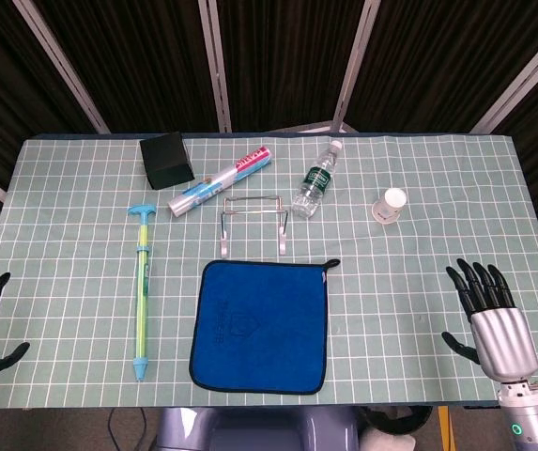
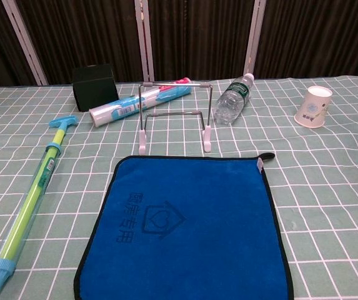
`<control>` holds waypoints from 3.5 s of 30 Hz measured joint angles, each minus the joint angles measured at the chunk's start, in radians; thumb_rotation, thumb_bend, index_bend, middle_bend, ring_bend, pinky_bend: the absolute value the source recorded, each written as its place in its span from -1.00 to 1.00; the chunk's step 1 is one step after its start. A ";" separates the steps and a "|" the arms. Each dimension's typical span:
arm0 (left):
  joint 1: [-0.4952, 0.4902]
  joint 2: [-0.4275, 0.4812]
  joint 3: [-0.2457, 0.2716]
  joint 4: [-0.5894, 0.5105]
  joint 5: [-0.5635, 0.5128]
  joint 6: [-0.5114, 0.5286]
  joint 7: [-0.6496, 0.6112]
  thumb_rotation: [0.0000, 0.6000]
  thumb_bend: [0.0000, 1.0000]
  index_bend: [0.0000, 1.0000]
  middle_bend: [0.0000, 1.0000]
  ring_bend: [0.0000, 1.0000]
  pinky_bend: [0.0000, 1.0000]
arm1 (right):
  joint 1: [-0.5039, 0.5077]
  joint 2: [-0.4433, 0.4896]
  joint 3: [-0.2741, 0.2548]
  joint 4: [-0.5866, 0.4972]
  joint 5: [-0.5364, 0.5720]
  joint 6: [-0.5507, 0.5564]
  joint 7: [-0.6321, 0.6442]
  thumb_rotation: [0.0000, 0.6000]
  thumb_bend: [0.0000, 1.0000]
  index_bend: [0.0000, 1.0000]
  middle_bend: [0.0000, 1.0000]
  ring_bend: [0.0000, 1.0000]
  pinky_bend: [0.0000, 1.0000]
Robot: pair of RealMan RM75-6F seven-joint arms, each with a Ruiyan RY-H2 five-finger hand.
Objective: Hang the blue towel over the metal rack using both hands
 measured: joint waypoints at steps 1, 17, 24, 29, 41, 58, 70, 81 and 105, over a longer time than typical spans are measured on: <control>0.000 0.000 -0.001 0.001 -0.001 0.000 0.000 1.00 -1.00 -1.00 -1.00 -1.00 -1.00 | 0.000 0.000 0.000 0.000 0.001 -0.001 0.001 1.00 -1.00 -1.00 -1.00 -1.00 -1.00; -0.026 -0.025 -0.025 0.006 -0.052 -0.045 0.036 1.00 -1.00 -1.00 -1.00 -1.00 -1.00 | 0.145 -0.039 -0.023 0.036 -0.059 -0.227 0.079 1.00 -1.00 -1.00 -1.00 -1.00 -1.00; -0.053 -0.058 -0.046 0.018 -0.121 -0.090 0.103 1.00 -1.00 -1.00 -1.00 -1.00 -1.00 | 0.391 -0.159 -0.026 0.216 -0.210 -0.396 0.213 1.00 -0.87 -1.00 -1.00 -1.00 -1.00; -0.066 -0.080 -0.056 0.029 -0.161 -0.113 0.138 1.00 -1.00 -1.00 -1.00 -1.00 -1.00 | 0.517 -0.278 -0.040 0.396 -0.293 -0.454 0.277 1.00 -0.81 -1.00 -1.00 -1.00 -1.00; -0.083 -0.095 -0.060 0.043 -0.192 -0.130 0.155 1.00 -1.00 -1.00 -1.00 -1.00 -1.00 | 0.599 -0.455 -0.109 0.691 -0.353 -0.411 0.355 1.00 -0.81 -1.00 -1.00 -1.00 -1.00; -0.088 -0.094 -0.057 0.043 -0.201 -0.128 0.152 1.00 -1.00 -1.00 -1.00 -1.00 -1.00 | 0.628 -0.526 -0.177 0.812 -0.352 -0.350 0.338 1.00 -0.81 -1.00 -1.00 -1.00 -1.00; -0.094 -0.097 -0.057 0.048 -0.213 -0.132 0.157 1.00 -1.00 -1.00 -1.00 -1.00 -1.00 | 0.641 -0.509 -0.198 0.833 -0.335 -0.330 0.307 1.00 -0.81 -1.00 -1.00 -1.00 -1.00; -0.096 -0.104 -0.052 0.044 -0.211 -0.125 0.172 1.00 -1.00 -1.00 -1.00 -1.00 -1.00 | 0.631 -0.514 -0.234 0.846 -0.319 -0.318 0.304 1.00 -0.81 -1.00 -0.99 -1.00 -1.00; -0.106 -0.110 -0.050 0.051 -0.229 -0.138 0.176 1.00 -1.00 -1.00 -1.00 -1.00 -1.00 | 0.653 -0.554 -0.235 0.855 -0.286 -0.298 0.339 1.00 -0.20 -0.55 -0.96 -1.00 -1.00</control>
